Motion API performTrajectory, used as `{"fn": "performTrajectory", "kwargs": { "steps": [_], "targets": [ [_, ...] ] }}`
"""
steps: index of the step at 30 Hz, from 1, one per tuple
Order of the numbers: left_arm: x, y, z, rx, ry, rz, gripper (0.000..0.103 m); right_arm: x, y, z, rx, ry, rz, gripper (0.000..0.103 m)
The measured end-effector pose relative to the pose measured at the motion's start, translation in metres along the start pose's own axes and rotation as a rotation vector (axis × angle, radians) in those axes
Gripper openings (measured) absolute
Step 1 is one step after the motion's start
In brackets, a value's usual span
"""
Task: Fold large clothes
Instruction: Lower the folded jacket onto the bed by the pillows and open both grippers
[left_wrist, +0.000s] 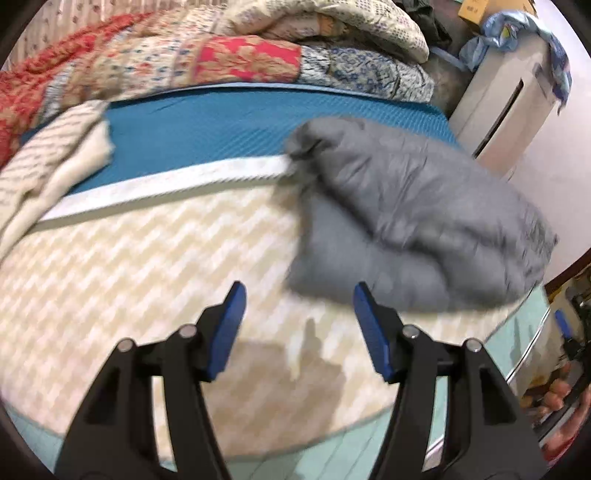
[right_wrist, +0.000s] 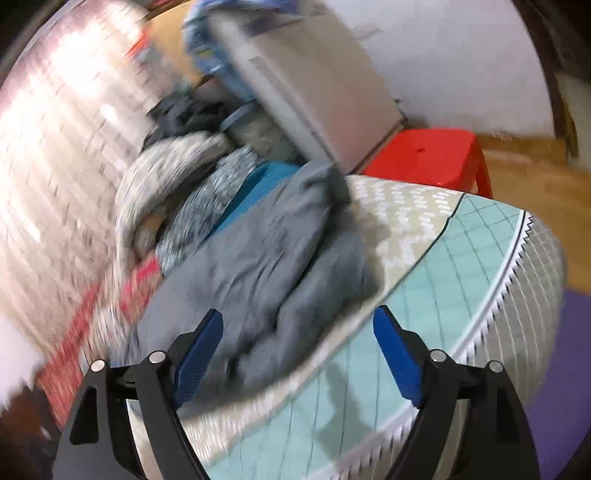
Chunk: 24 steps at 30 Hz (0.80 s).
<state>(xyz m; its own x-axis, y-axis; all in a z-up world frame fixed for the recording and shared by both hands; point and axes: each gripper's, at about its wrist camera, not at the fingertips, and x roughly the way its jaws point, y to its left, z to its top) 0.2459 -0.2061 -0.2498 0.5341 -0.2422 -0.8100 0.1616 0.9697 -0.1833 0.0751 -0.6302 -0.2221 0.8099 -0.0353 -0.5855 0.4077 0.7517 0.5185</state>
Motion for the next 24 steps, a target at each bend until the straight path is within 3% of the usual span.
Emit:
{"fn": "performTrajectory", "kwargs": {
  "steps": [2,6,9,14,16,20,23,24],
  "targets": [
    [-0.014,0.004,-0.022,0.034,-0.004,0.029,0.058,-0.007,0.026,-0.025,-0.078,0.058,-0.014,0.046],
    [-0.050,0.014,-0.069,0.068,-0.021,0.062,0.058,-0.005,0.062,-0.067,-0.058,0.210,0.012,0.046],
    [-0.071,0.029,-0.096,0.030,-0.030,0.063,0.064,-0.006,0.094,-0.102,-0.127,0.302,0.043,0.046],
    [-0.094,0.050,-0.134,-0.034,-0.044,0.079,0.064,-0.012,0.141,-0.153,-0.239,0.422,0.068,0.046],
    [-0.104,0.055,-0.146,-0.054,-0.073,0.136,0.064,-0.026,0.151,-0.166,-0.284,0.437,0.066,0.046],
    [-0.122,0.050,-0.151,-0.055,-0.122,0.159,0.064,-0.056,0.159,-0.172,-0.328,0.393,0.011,0.046],
    [-0.139,0.032,-0.147,0.013,-0.175,0.149,0.065,-0.079,0.149,-0.164,-0.296,0.343,-0.040,0.046],
    [-0.146,0.023,-0.145,0.046,-0.189,0.142,0.070,-0.086,0.142,-0.162,-0.285,0.329,-0.050,0.046]
  ]
}}
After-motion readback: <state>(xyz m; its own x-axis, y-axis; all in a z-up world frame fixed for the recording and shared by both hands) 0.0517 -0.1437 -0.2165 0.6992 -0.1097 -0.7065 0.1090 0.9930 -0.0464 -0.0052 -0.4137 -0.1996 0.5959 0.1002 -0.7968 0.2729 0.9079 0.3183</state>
